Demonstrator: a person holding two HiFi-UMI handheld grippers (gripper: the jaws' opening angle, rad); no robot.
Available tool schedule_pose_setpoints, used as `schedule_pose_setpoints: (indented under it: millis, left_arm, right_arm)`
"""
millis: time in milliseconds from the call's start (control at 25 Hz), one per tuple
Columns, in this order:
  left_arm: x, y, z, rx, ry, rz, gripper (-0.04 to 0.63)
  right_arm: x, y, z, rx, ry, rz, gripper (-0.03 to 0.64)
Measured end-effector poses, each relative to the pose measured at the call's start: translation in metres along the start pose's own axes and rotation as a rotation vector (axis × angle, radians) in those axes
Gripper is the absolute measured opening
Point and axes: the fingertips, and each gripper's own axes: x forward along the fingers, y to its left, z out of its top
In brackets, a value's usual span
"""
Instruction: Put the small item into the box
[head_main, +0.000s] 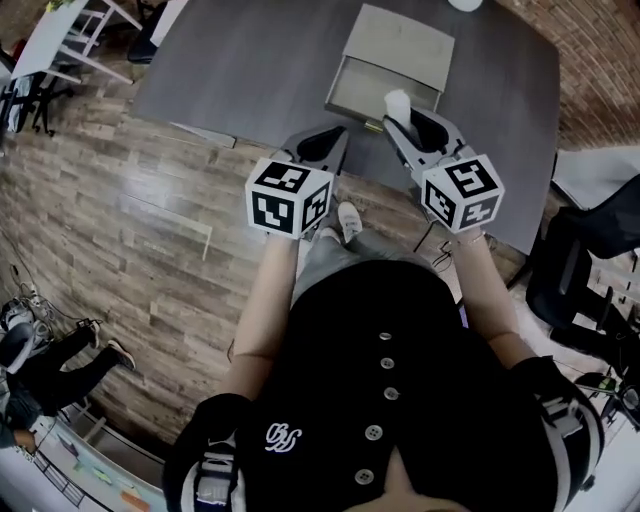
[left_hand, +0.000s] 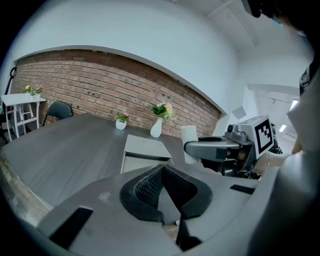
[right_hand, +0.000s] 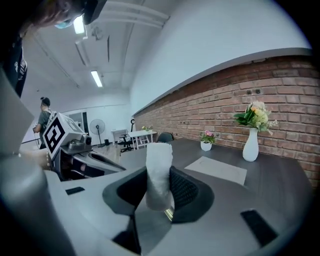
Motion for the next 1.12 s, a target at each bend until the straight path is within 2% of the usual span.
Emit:
schedule_pose_setpoints:
  millis: [320,520,840,1120]
  left_arm:
    - [0.041,0.032,-0.030,-0.071,0.042,0.060,0.014]
    - [0.057,0.037,-0.045,-0.123,0.069,0.022,0.014]
    - [0.073,0.040,-0.073,-0.212,0.113,0.021,0.014]
    - [0.077,0.043,-0.079,-0.234,0.127,0.018,0.014]
  right_arm:
    - [0.054,-0.046,-0.049,-0.134,0.257,0.077,0.135]
    - [0.090,-0.067,-0.079,-0.188,0.392,0.103,0.135]
    - [0.126,-0.084,-0.138,-0.262,0.621,0.144,0.136]
    - [0.141,-0.082,-0.152,-0.254,0.672,0.163,0.144]
